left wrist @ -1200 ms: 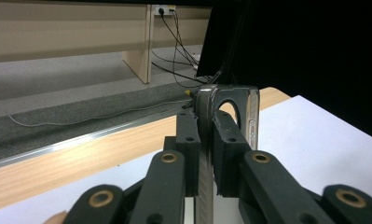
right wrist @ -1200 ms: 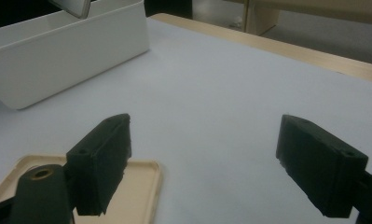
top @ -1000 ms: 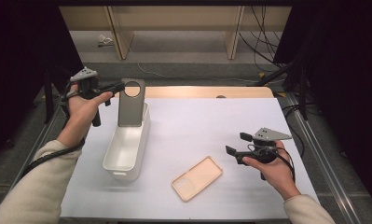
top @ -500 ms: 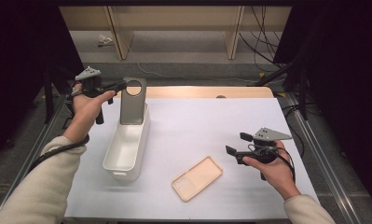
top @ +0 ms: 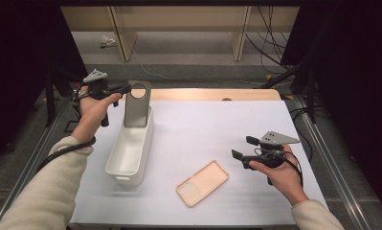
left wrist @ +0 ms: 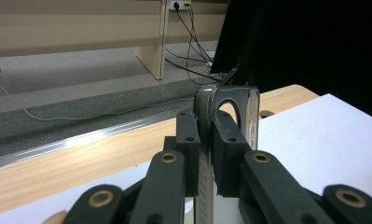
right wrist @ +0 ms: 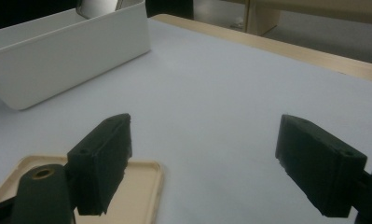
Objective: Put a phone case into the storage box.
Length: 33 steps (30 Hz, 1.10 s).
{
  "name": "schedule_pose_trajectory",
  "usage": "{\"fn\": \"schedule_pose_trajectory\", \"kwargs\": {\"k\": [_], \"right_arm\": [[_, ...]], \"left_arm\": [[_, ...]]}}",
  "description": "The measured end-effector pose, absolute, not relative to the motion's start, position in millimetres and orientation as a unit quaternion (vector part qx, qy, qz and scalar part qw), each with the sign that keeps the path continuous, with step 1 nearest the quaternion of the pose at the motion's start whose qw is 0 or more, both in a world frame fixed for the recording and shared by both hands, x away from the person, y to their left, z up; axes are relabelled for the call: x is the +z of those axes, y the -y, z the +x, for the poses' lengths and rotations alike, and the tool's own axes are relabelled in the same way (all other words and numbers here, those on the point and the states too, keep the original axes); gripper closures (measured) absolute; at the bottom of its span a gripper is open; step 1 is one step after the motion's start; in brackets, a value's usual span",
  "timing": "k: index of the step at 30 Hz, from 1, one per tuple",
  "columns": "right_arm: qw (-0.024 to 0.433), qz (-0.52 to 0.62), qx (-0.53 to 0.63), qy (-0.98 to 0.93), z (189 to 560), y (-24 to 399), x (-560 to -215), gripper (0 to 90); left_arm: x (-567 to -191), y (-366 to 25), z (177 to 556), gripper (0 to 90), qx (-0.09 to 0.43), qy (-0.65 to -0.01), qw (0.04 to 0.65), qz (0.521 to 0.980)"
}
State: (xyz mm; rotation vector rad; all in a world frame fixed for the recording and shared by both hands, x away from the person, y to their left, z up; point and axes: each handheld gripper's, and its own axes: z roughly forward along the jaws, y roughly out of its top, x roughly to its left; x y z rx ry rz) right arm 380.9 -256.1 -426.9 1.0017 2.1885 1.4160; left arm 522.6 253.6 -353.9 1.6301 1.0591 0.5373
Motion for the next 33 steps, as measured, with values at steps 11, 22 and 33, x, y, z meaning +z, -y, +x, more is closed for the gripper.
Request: {"fn": "schedule_pose_trajectory", "kwargs": {"k": [11, 22, 33], "right_arm": [[0.173, 0.351, 0.503, -0.771, 379.7, 255.2, -426.1, 19.2], [0.171, 0.349, 0.504, -0.771, 377.5, 254.9, -426.2, 19.1], [0.168, 0.349, 0.505, -0.771, 377.6, 255.1, -426.6, 19.2]], "left_arm": [[-360.4, -253.0, 528.5, 81.9, 0.226, -0.446, 0.531, 0.685], [-367.9, -255.1, 532.6, 81.9, 0.223, -0.451, 0.527, 0.685], [-373.9, -253.5, 537.2, 81.9, 0.222, -0.454, 0.521, 0.688]]}}
